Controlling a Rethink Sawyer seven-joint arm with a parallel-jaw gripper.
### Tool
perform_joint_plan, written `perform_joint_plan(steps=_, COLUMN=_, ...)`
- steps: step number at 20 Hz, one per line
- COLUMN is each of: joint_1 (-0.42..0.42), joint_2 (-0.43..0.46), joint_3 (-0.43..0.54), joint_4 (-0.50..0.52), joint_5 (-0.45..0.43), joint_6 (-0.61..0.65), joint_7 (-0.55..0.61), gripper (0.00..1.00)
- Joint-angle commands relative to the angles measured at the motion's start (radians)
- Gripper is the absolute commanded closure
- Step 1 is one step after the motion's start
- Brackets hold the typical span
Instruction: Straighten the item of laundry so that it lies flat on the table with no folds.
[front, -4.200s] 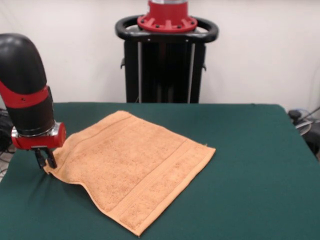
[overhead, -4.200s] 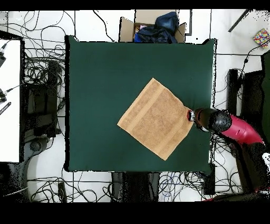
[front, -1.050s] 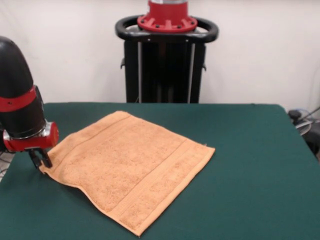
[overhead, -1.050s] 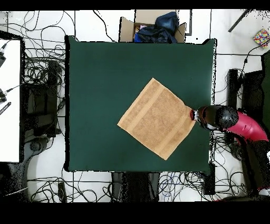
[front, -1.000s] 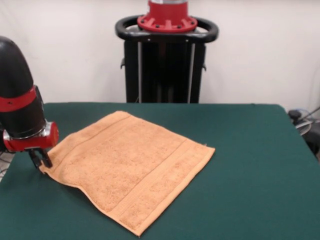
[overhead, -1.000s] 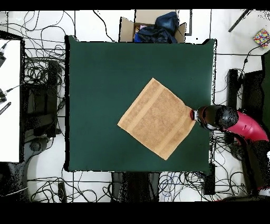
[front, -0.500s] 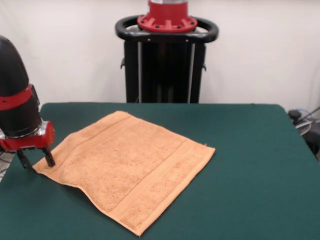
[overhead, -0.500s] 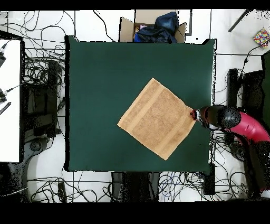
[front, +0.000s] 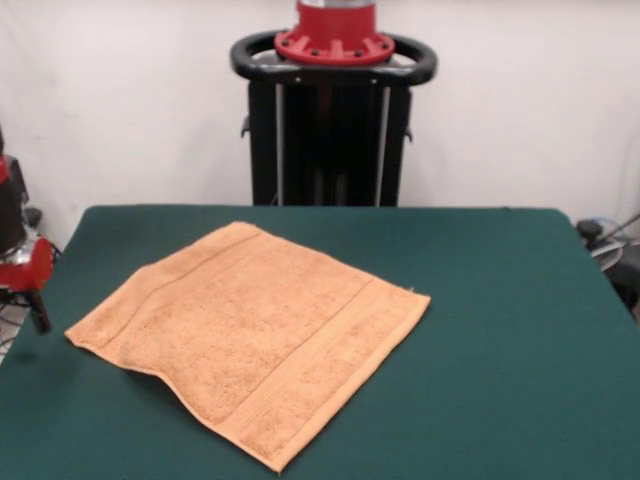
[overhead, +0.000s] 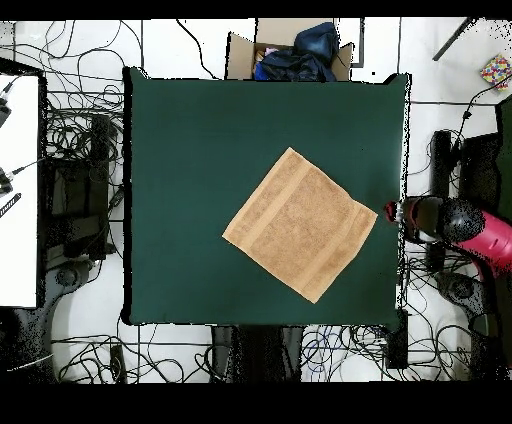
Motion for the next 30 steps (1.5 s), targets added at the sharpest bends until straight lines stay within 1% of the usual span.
perform_joint_plan(steps=1, joint_1=0.021, joint_2=-0.011, joint_3=0.049, joint_4=-0.036, joint_5=-0.060, joint_6=0.081, joint_7=-0.243, gripper=0.00)
perform_joint_plan(steps=5, joint_1=0.017, joint_2=-0.022, joint_3=0.047, joint_4=-0.004, joint_5=-0.055, joint_6=0.066, joint_7=-0.227, gripper=0.00)
perform_joint_plan(steps=9, joint_1=0.017, joint_2=-0.051, joint_3=0.050, joint_4=0.063, joint_5=-0.037, joint_6=0.037, joint_7=-0.177, gripper=0.00)
perform_joint_plan(steps=14, joint_1=0.042, joint_2=-0.078, joint_3=0.034, joint_4=0.167, joint_5=-0.033, joint_6=-0.031, joint_7=-0.072, gripper=0.00)
perform_joint_plan(steps=17, joint_1=0.058, joint_2=-0.113, joint_3=0.027, joint_4=0.246, joint_5=-0.024, joint_6=-0.078, joint_7=0.006, gripper=0.00)
perform_joint_plan(steps=20, joint_1=0.071, joint_2=-0.138, joint_3=0.029, joint_4=0.303, joint_5=-0.017, joint_6=-0.135, joint_7=0.066, gripper=0.00)
perform_joint_plan(steps=25, joint_1=0.115, joint_2=-0.149, joint_3=0.009, joint_4=0.348, joint_5=-0.003, joint_6=-0.214, joint_7=0.158, gripper=0.00)
perform_joint_plan(steps=30, joint_1=0.163, joint_2=-0.112, joint_3=-0.020, joint_4=0.314, joint_5=0.007, joint_6=-0.268, joint_7=0.186, gripper=0.00)
